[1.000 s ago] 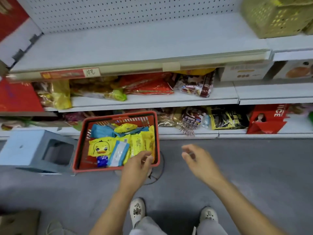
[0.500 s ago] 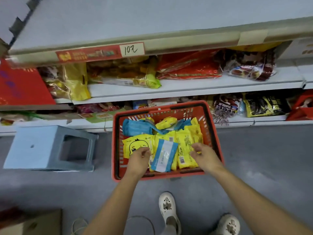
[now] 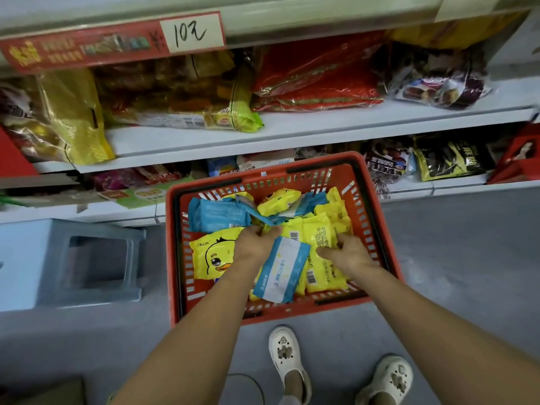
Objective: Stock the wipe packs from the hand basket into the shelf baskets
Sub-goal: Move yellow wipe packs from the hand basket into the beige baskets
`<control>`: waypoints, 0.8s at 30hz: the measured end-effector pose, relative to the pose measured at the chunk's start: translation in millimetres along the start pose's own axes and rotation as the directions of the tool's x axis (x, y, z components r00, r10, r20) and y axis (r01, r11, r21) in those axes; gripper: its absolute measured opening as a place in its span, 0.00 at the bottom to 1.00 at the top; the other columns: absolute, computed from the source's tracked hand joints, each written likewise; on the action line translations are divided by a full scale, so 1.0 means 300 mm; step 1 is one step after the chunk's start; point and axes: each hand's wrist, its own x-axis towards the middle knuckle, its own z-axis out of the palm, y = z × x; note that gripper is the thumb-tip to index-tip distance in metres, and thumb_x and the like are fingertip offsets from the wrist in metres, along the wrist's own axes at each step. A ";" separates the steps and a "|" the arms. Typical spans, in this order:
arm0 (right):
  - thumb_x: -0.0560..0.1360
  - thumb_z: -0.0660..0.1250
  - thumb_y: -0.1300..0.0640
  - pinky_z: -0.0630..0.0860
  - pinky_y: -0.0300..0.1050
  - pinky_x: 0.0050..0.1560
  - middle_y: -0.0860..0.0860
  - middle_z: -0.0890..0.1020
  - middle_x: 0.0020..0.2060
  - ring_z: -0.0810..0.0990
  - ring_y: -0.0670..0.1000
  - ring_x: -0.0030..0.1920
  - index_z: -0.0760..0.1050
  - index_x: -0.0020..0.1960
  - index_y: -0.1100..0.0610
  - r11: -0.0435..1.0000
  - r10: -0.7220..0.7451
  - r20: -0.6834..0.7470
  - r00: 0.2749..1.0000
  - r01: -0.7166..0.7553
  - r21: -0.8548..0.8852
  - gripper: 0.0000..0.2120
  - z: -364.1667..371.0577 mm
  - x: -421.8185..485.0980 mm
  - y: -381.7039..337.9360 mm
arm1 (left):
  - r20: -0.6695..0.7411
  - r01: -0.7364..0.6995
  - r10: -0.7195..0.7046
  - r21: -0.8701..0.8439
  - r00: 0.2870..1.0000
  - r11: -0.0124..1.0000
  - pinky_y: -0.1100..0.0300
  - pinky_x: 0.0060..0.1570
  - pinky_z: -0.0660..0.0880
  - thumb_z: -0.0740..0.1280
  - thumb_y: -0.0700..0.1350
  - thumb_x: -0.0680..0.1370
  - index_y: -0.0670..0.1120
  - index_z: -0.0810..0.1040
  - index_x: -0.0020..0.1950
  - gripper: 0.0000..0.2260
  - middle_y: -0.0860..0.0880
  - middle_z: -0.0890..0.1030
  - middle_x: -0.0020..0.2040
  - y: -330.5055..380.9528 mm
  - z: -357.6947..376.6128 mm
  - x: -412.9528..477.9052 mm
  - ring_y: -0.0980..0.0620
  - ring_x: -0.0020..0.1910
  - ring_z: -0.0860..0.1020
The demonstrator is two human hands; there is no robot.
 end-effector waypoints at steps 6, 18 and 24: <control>0.71 0.74 0.58 0.73 0.43 0.55 0.49 0.79 0.50 0.77 0.52 0.50 0.74 0.58 0.61 0.977 -0.102 -0.049 0.994 0.109 0.183 0.18 -0.044 -0.068 -0.014 | 0.168 0.052 -0.031 -0.124 0.985 0.991 0.61 0.45 0.69 0.70 0.48 0.77 0.46 0.76 0.62 0.15 0.48 0.75 0.57 0.073 -0.059 -0.031 0.52 0.51 0.74; 0.71 0.73 0.57 0.77 0.48 0.41 0.44 0.81 0.37 0.79 0.43 0.37 0.73 0.46 0.51 0.779 -0.476 -0.429 0.768 0.594 0.200 0.10 -0.370 -0.415 -0.049 | -0.087 -0.113 0.080 -0.503 0.993 0.857 0.46 0.64 0.71 0.63 0.63 0.75 0.43 0.70 0.69 0.30 0.45 0.76 0.66 0.325 -0.059 -0.430 0.45 0.64 0.75; 0.70 0.72 0.52 0.71 0.41 0.44 0.41 0.81 0.43 0.77 0.43 0.44 0.75 0.50 0.45 0.581 -0.771 -0.501 0.392 0.755 -0.303 0.11 -0.662 -0.619 0.070 | 0.293 0.241 0.073 -0.884 0.953 0.399 0.46 0.46 0.78 0.59 0.55 0.82 0.40 0.77 0.61 0.20 0.38 0.82 0.57 0.492 0.206 -0.781 0.41 0.56 0.81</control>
